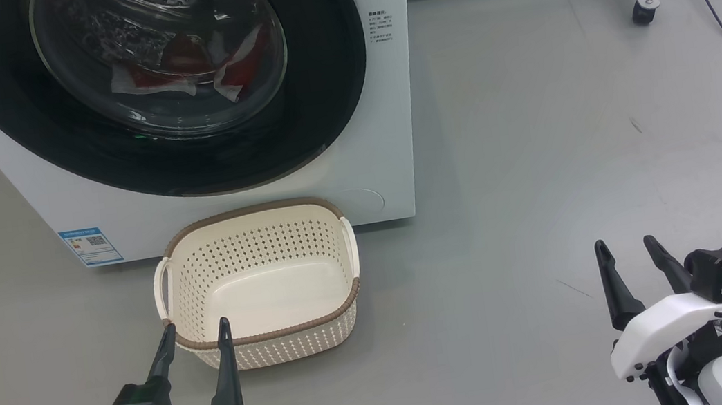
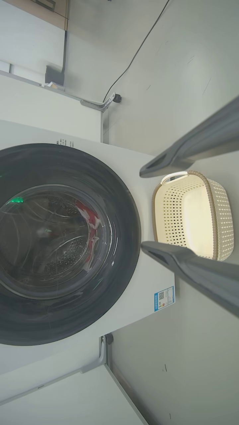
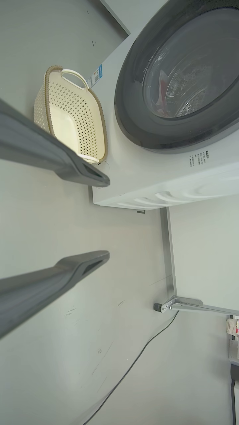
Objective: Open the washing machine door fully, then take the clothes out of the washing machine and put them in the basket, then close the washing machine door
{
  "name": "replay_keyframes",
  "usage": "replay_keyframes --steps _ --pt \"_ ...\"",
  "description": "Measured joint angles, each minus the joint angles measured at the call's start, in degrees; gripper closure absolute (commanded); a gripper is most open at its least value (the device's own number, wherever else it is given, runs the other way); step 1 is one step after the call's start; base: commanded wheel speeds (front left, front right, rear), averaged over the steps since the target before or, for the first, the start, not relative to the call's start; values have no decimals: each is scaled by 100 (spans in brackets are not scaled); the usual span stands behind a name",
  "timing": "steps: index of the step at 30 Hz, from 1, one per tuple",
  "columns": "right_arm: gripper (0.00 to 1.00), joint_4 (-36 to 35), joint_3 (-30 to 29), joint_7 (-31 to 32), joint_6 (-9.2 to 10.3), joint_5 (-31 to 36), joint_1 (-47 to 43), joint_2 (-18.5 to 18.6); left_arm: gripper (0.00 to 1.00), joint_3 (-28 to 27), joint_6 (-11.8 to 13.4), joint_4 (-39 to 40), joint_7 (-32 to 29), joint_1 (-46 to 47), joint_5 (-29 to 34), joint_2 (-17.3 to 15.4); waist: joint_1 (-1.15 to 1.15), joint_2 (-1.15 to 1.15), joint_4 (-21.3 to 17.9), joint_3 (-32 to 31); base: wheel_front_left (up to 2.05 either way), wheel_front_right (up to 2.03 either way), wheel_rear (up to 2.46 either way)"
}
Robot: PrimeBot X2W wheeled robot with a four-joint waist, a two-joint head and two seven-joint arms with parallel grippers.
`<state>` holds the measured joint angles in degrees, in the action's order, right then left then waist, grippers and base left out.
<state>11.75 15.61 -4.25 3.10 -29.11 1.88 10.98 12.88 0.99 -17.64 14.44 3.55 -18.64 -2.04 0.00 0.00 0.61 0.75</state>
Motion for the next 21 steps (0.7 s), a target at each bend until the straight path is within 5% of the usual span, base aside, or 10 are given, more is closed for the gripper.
replay_keyframes --steps 21 --pt "0 63 -5 -1 0 0 101 -7 0 -1 78 -75 0 76 -55 0 0 0 -6 3 0 0 0"
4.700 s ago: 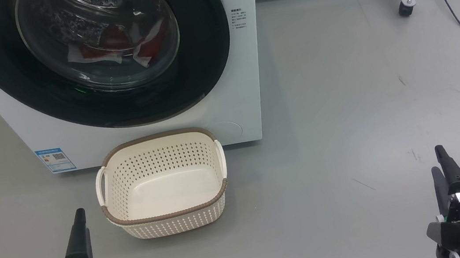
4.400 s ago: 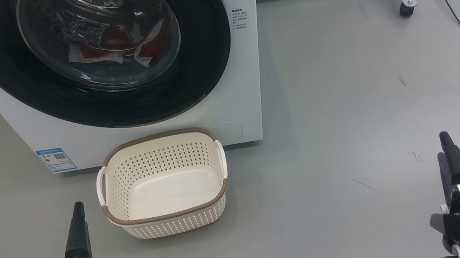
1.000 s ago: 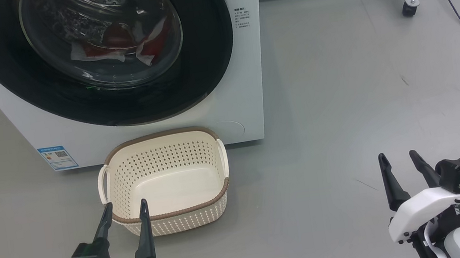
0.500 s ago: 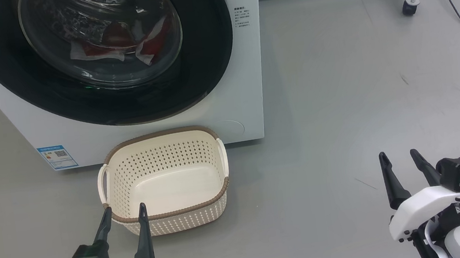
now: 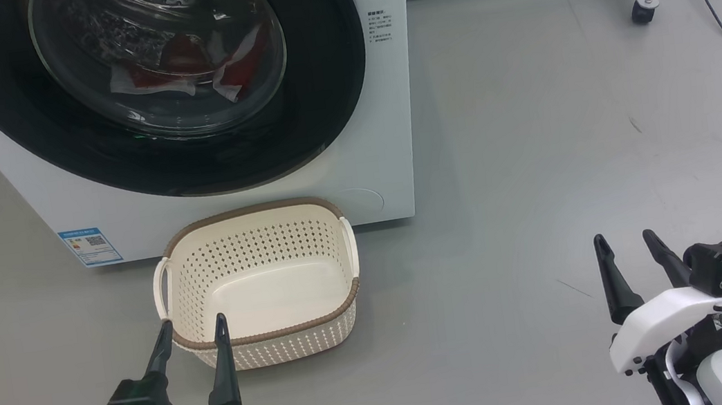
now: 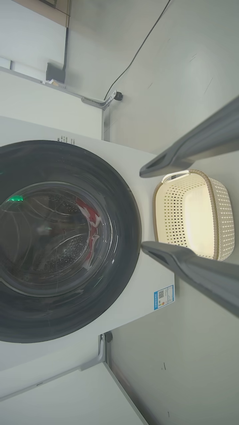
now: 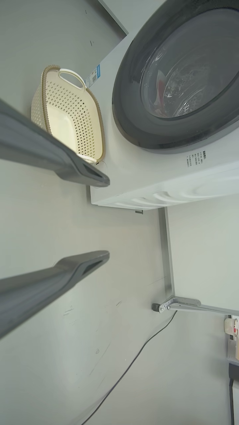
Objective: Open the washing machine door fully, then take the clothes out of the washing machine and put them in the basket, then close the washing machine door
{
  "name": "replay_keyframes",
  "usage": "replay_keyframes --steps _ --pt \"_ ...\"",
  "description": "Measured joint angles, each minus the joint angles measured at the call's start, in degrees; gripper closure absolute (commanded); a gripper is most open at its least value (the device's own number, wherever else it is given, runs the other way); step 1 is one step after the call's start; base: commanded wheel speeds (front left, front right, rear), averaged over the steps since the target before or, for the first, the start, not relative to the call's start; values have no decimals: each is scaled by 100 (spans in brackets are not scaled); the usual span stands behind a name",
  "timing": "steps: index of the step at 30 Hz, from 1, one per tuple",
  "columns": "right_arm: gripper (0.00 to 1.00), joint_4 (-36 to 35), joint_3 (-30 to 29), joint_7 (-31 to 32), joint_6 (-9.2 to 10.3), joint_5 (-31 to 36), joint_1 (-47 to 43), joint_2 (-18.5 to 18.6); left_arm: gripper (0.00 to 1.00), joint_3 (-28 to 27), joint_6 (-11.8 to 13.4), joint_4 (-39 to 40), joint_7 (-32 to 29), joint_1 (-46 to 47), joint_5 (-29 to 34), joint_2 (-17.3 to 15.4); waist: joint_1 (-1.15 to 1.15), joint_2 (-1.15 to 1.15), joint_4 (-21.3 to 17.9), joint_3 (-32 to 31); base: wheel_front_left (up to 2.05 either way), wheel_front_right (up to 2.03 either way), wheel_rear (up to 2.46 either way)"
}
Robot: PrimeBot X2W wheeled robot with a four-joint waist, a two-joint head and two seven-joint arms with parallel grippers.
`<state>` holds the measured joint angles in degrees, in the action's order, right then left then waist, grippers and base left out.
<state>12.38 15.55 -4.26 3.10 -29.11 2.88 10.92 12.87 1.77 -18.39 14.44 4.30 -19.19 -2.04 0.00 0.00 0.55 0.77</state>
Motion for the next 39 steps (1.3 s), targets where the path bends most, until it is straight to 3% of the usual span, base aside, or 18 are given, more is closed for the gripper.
replay_keyframes --steps 23,24,25,26,33,39 --pt "0 25 -8 -8 -1 -9 11 -11 0 21 0 -71 0 16 -24 0 0 0 27 17 0 0 0" --pt "22 25 -8 -8 -1 -10 13 -11 0 22 0 -77 0 16 -24 0 0 0 30 23 0 0 0" --pt "64 25 -8 -8 -2 -11 13 -11 0 24 0 -85 0 16 -24 0 0 0 33 29 0 0 0" --pt "100 24 -7 -8 -19 -20 14 -12 0 26 0 -90 0 17 -24 0 0 0 36 35 0 0 0" --pt "100 1 -94 36 -98 -254 16 -62 0 107 0 -90 0 73 -24 0 0 0 72 121 0 0 0" --pt "100 -86 -365 44 -154 -820 49 -360 0 148 -1 -44 0 160 -24 -1 0 0 137 246 0 0 0"
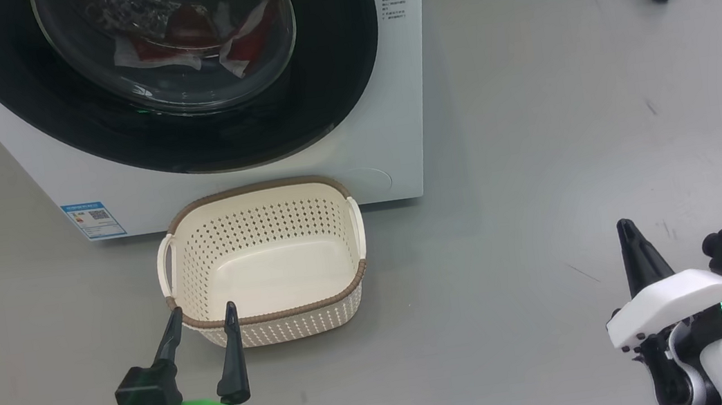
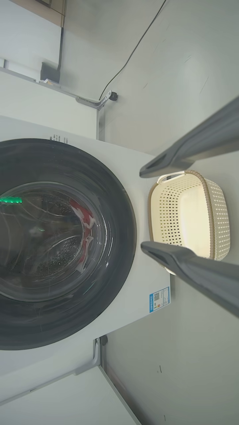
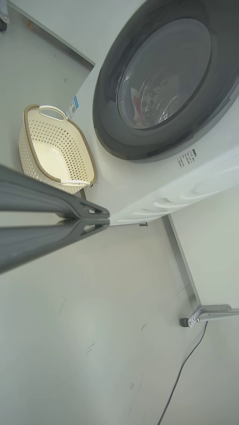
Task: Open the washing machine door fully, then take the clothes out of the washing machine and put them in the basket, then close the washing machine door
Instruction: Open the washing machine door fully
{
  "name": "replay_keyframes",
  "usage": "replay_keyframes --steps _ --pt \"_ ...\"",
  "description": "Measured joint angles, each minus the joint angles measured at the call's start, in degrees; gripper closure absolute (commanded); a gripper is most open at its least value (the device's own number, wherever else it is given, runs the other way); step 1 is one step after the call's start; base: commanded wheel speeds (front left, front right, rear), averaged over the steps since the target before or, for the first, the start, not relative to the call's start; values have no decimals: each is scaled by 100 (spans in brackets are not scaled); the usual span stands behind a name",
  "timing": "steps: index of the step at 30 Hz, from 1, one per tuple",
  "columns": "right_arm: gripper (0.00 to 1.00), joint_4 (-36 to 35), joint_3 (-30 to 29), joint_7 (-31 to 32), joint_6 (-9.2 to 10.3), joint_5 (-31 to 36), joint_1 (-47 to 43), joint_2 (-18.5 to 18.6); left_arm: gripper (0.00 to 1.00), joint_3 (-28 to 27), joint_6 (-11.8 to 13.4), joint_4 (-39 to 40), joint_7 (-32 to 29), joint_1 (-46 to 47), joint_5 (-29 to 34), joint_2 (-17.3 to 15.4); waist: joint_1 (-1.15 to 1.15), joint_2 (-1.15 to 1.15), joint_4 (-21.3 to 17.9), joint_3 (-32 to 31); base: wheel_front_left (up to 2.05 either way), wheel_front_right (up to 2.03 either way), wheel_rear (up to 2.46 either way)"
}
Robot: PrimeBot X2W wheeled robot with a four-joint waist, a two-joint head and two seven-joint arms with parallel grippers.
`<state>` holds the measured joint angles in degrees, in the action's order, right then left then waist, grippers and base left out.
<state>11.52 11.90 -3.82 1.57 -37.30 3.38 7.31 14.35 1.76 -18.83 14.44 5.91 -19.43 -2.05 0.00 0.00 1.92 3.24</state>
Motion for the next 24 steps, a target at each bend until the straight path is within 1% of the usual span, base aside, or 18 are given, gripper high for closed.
replay_keyframes --steps 4,7,11,16,18,19,24 --pt "100 -96 -375 49 -14 -622 115 -230 0 38 -1 60 0 32 -85 0 0 0 52 117 0 0 0" --pt "100 -146 -614 110 -7 -948 246 -275 0 65 -3 96 0 108 -119 -1 0 0 100 220 0 0 0" --pt "100 -233 -947 279 -51 -1659 466 -361 0 141 -11 122 0 211 -118 0 0 0 179 367 0 0 0" --pt "100 -287 -1281 586 -46 -2334 810 -372 0 259 -13 143 0 314 -116 1 0 0 299 554 0 0 0" --pt "100 -293 -1399 708 -30 -2554 973 -372 0 271 -13 162 0 374 -116 0 0 0 353 628 0 0 0" --pt "100 -298 -1445 766 9 -2642 1060 -370 0 285 -13 172 0 393 -116 0 0 0 382 664 0 0 0" --pt "100 -360 -1599 999 115 -2715 1534 -236 0 454 -13 241 0 454 -149 2 0 0 504 865 0 0 0"
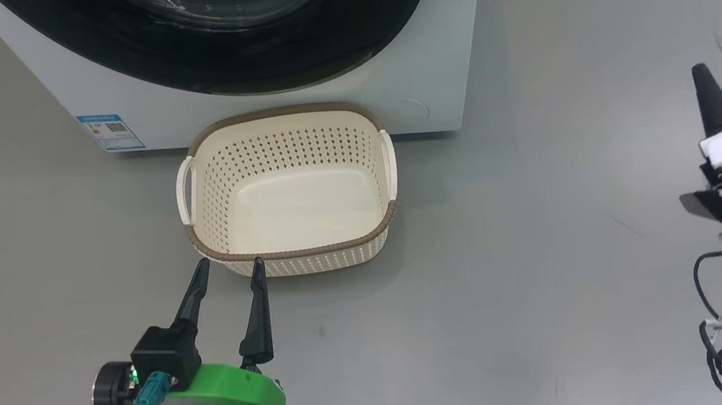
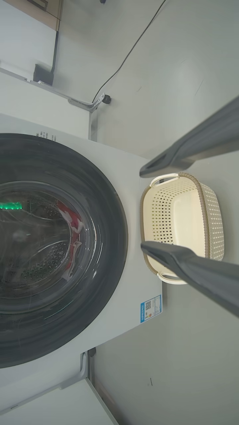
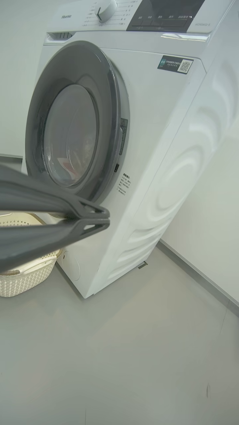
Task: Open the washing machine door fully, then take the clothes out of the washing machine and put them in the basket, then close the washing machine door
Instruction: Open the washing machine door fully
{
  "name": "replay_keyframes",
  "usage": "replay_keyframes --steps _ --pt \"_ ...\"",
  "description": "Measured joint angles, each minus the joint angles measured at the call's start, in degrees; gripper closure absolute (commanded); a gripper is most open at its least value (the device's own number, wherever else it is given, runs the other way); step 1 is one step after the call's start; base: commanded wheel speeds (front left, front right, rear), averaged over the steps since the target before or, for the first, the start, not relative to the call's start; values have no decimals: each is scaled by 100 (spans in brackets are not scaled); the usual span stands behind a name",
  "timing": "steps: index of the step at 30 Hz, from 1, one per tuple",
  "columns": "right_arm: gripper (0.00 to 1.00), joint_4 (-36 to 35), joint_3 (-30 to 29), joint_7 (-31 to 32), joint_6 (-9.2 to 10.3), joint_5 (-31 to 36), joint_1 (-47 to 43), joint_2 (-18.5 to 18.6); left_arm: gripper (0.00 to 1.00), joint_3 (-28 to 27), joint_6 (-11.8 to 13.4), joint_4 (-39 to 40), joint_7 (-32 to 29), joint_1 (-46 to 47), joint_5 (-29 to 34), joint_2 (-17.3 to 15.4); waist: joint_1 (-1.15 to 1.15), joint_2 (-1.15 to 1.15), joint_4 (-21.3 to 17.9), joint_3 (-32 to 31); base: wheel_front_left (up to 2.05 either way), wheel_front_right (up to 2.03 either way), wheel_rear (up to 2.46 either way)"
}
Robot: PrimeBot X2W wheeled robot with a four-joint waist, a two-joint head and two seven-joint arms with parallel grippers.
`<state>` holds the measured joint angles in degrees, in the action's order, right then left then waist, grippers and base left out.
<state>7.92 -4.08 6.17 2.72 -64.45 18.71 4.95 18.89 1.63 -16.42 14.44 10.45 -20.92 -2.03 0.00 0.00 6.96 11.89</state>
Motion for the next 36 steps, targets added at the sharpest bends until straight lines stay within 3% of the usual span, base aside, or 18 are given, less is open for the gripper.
replay_keyframes --steps 18,26,36 --pt "100 -49 -357 876 397 -587 1951 455 0 355 18 204 0 462 -327 5 0 0 459 807 0 0 0" --pt "100 123 -129 1194 411 -391 2869 695 0 536 94 247 0 747 -524 10 0 0 666 1233 0 0 0" --pt "100 594 -156 1371 453 -437 3598 577 0 645 147 337 0 959 -624 14 1 0 859 1606 0 0 0"
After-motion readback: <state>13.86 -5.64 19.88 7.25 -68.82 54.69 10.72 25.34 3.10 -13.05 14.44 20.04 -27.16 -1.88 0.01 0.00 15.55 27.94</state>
